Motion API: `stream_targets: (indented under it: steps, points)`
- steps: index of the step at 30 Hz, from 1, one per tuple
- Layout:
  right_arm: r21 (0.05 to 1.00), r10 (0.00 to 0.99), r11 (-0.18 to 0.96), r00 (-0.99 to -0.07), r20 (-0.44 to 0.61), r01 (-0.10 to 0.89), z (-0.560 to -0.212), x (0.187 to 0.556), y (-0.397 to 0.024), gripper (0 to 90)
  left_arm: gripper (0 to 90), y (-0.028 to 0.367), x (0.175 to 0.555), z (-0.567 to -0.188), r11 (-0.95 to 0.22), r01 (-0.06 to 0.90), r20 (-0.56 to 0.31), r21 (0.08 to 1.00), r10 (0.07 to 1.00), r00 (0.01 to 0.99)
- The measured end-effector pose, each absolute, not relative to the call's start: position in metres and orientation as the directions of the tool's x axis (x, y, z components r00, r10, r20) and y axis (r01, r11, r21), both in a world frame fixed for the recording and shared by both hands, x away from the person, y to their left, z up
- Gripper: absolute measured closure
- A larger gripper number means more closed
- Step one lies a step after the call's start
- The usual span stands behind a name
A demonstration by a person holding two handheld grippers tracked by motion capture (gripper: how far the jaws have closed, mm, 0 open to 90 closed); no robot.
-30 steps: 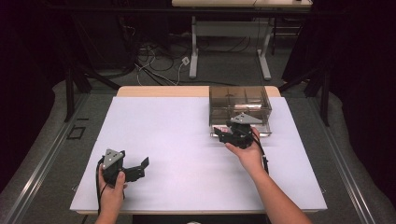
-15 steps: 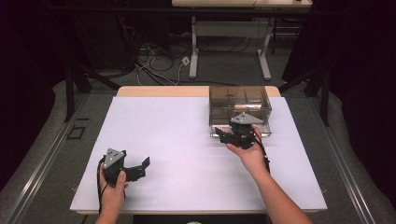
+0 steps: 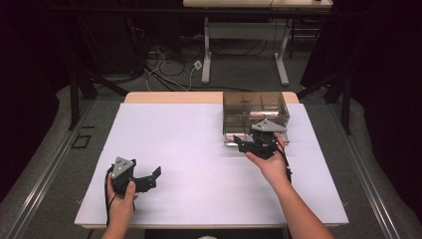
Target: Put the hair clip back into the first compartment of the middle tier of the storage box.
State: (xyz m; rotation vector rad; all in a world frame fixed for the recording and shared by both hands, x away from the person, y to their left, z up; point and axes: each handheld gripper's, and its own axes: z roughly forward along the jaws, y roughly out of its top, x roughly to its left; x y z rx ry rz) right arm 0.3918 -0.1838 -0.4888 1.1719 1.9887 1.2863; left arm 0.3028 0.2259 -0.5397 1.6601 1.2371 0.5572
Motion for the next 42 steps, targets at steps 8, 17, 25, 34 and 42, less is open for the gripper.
stream_targets:
  steps: [8, 17, 25, 34, 42]
  points:
    - [0.912, 0.863, 0.162, -0.503, 0.055, 0.378, -0.477, 0.39, -0.188, 28.1, 0.4, 0.224, 0.302, -0.538, -0.048, 0.472, -0.162, 0.88, 0.905, 0.395]
    - [0.919, 0.863, 0.131, -0.499, 0.079, 0.372, -0.472, 0.381, -0.202, 23.7, 0.4, 0.223, 0.302, -0.538, -0.048, 0.47, -0.163, 0.881, 0.903, 0.397]
    - [0.923, 0.88, 0.136, -0.471, 0.055, 0.36, -0.478, 0.371, -0.222, 23.7, 0.4, 0.223, 0.3, -0.538, -0.045, 0.467, -0.16, 0.883, 0.907, 0.39]
    - [0.932, 0.891, 0.12, -0.451, 0.051, 0.342, -0.488, 0.363, -0.239, 26.4, 0.4, 0.223, 0.3, -0.539, -0.047, 0.468, -0.159, 0.882, 0.907, 0.39]
    - [0.943, 0.905, 0.081, -0.42, 0.066, 0.322, -0.492, 0.355, -0.257, 38.1, 0.4, 0.223, 0.3, -0.539, -0.05, 0.474, -0.16, 0.879, 0.906, 0.392]
